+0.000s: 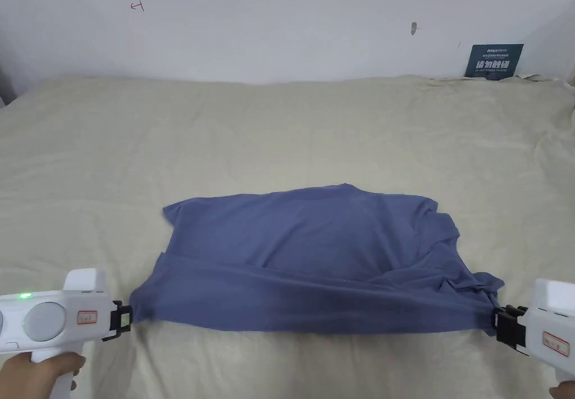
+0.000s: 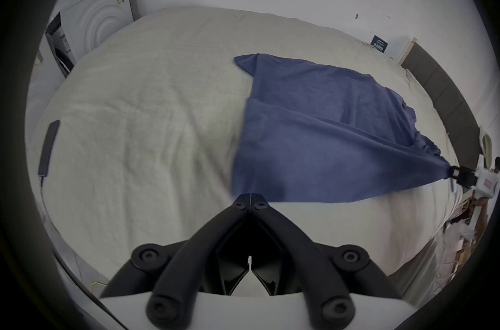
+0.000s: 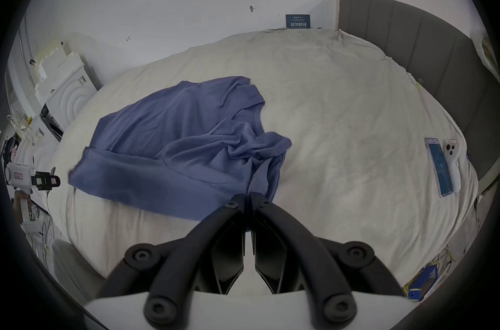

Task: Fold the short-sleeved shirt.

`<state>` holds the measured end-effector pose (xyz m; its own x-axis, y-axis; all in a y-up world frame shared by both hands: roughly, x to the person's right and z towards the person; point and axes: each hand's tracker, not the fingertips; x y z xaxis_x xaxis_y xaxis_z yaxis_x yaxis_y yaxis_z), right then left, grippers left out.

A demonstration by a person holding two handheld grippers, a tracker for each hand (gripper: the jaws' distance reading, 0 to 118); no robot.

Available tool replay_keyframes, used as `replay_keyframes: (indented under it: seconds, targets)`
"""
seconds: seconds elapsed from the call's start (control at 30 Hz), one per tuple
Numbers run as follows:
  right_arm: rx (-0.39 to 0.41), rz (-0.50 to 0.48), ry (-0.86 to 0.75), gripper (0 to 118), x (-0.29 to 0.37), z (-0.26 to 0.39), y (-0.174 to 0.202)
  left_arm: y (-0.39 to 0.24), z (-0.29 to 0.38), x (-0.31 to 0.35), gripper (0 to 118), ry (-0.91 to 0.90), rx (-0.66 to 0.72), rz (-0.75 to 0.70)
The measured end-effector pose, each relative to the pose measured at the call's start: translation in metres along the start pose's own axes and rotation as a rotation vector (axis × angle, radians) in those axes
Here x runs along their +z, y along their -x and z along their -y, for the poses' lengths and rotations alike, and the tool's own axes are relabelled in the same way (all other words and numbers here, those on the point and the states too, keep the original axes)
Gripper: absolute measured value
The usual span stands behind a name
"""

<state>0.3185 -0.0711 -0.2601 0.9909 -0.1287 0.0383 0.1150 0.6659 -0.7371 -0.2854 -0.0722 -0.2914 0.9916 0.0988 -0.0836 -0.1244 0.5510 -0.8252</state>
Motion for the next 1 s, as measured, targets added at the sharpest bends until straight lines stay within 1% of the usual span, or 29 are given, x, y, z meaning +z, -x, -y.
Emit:
replay_keyframes:
  seconds: [0.07,0.17,0.23,0.3,0.43,0.57,0.6,0.63,0.67,0.7,0.73,0.83,0.93,0.97,1.0]
  targets:
    - [-0.002,-0.001,-0.007,2,0.014,0.01,-0.001,0.009,0.012,0.011,0,0.001,-0.014,-0.019]
    - [-0.042,-0.034,-0.003,2,0.028,0.024,-0.005,0.026,0.031,0.026,0,0.007,0.022,-0.022]
    - [-0.029,-0.036,0.002,2,0.031,0.03,-0.003,0.034,0.041,0.027,0,0.028,0.06,-0.01]
    - [0.0,-0.023,0.013,2,0.028,0.032,0.0,0.035,0.049,0.025,0,0.026,0.066,-0.015]
    - [-0.033,-0.025,0.005,2,0.025,0.034,0.002,0.03,0.055,0.02,0,0.003,0.133,0.053]
    - [-0.036,-0.023,0.002,2,0.022,0.031,0.003,0.018,0.045,0.011,1,-0.011,0.101,0.054]
    - [-0.035,-0.023,0.0,2,0.022,0.03,0.004,0.016,0.041,0.01,10,-0.023,0.093,0.062]
    - [-0.035,-0.023,-0.002,2,0.023,0.03,0.004,0.015,0.036,0.005,24,-0.033,0.09,0.071]
    - [-0.036,-0.023,-0.003,2,0.022,0.029,0.004,0.012,0.03,0.002,53,-0.039,0.09,0.07]
    - [-0.037,-0.023,-0.004,2,0.022,0.029,0.003,0.011,0.025,0.0,77,-0.045,0.084,0.079]
    - [-0.04,-0.023,-0.003,2,0.022,0.029,0.003,0.008,0.017,-0.005,89,-0.046,0.07,0.082]
    - [-0.038,-0.021,0.0,2,0.02,0.03,0.003,0.002,0.0,-0.022,103,-0.031,0.007,0.057]
    - [-0.041,-0.02,0.008,2,0.017,0.031,0.003,0.002,-0.015,-0.043,103,-0.009,-0.013,0.03]
    - [-0.043,-0.02,0.011,2,0.017,0.032,0.002,0.003,-0.019,-0.049,101,0.01,-0.009,0.027]
    - [-0.045,-0.019,0.013,2,0.016,0.032,0.002,0.004,-0.022,-0.055,97,0.028,-0.008,0.021]
